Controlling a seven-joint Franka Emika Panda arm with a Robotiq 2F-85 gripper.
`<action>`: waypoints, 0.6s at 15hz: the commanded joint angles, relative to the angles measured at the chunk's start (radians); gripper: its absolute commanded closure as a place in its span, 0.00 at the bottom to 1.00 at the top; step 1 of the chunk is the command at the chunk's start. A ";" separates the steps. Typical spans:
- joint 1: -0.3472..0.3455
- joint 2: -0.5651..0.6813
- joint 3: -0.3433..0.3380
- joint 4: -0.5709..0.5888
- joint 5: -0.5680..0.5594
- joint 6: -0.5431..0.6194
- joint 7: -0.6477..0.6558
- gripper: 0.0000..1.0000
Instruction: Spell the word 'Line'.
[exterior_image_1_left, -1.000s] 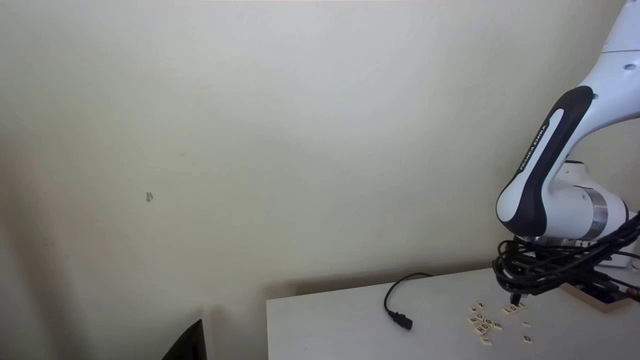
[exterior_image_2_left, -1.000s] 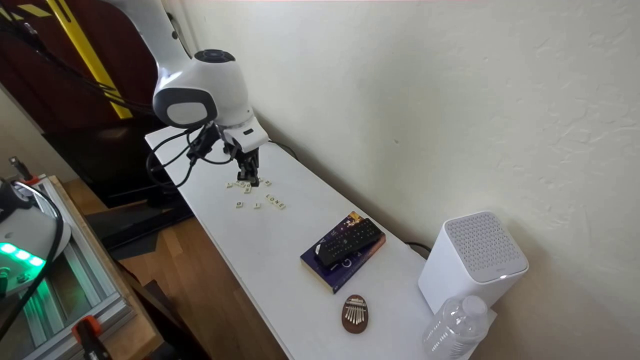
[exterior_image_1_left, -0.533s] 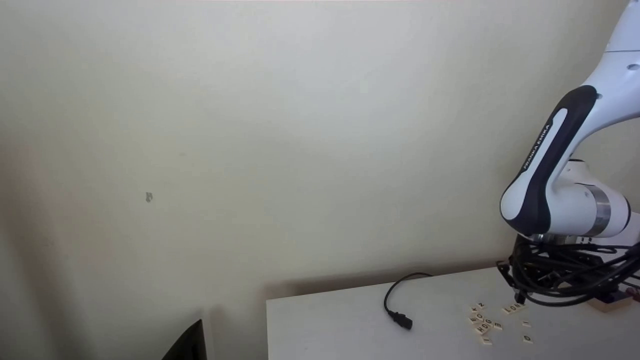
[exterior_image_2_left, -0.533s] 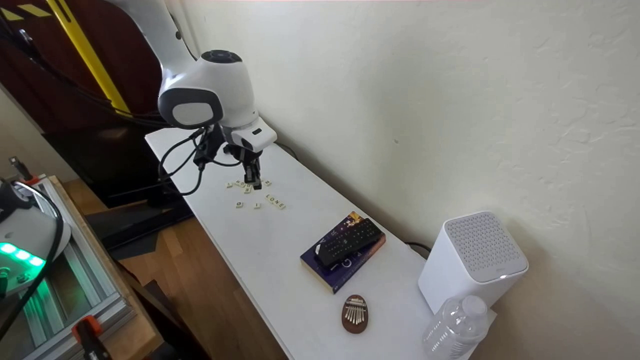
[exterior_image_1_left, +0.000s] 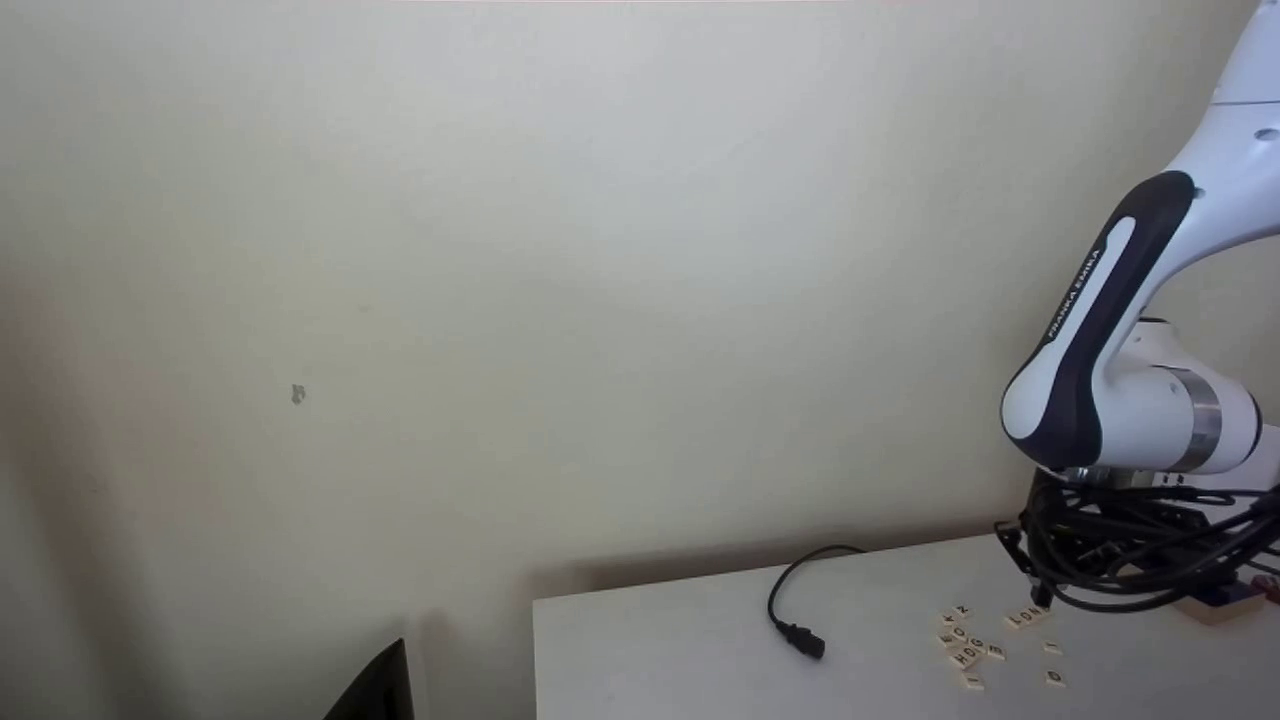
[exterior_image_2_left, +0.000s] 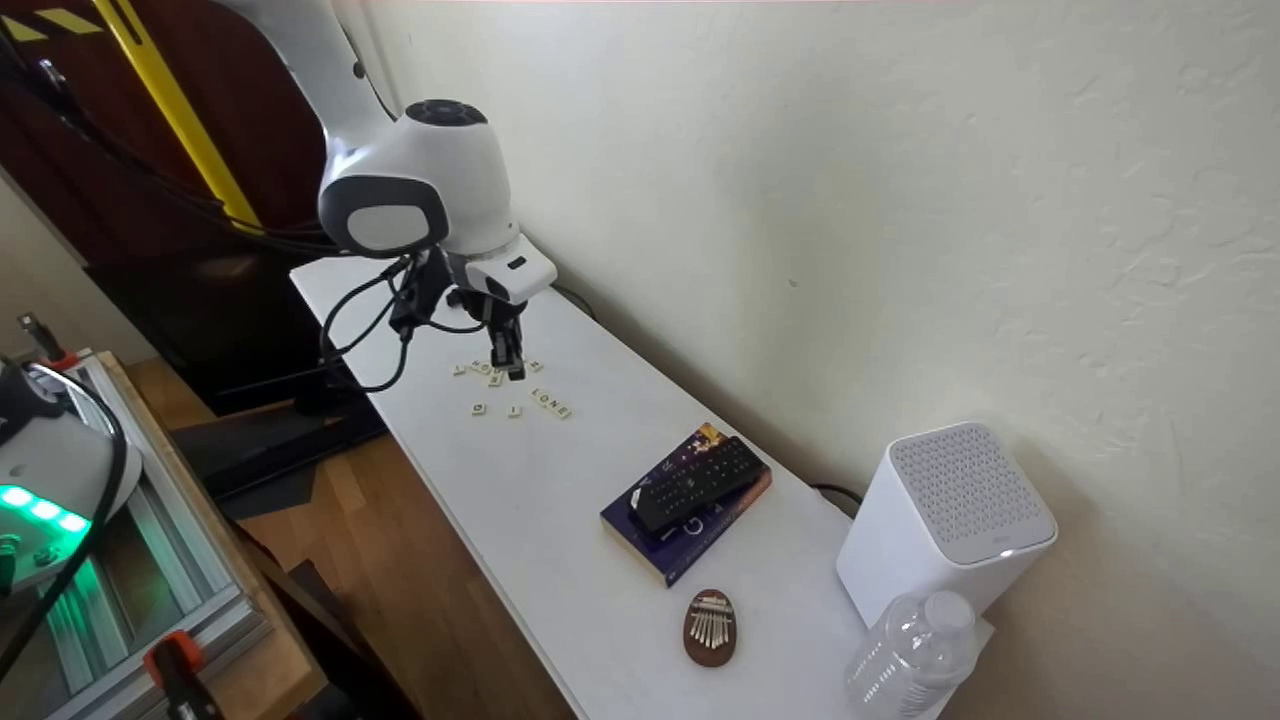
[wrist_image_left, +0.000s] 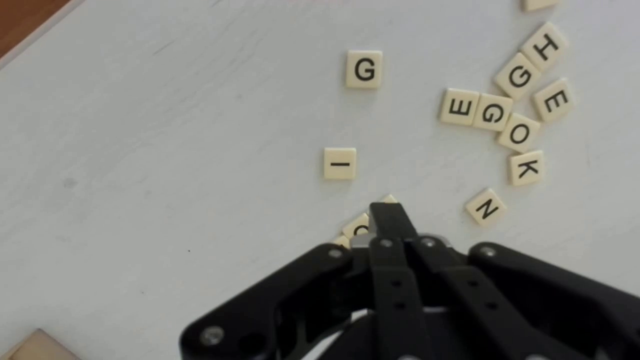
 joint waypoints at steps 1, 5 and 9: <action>0.003 0.024 -0.015 0.019 -0.021 0.017 -0.006 1.00; -0.012 0.047 -0.018 0.041 -0.032 0.022 -0.033 1.00; -0.032 0.077 0.000 0.069 -0.050 0.020 -0.077 1.00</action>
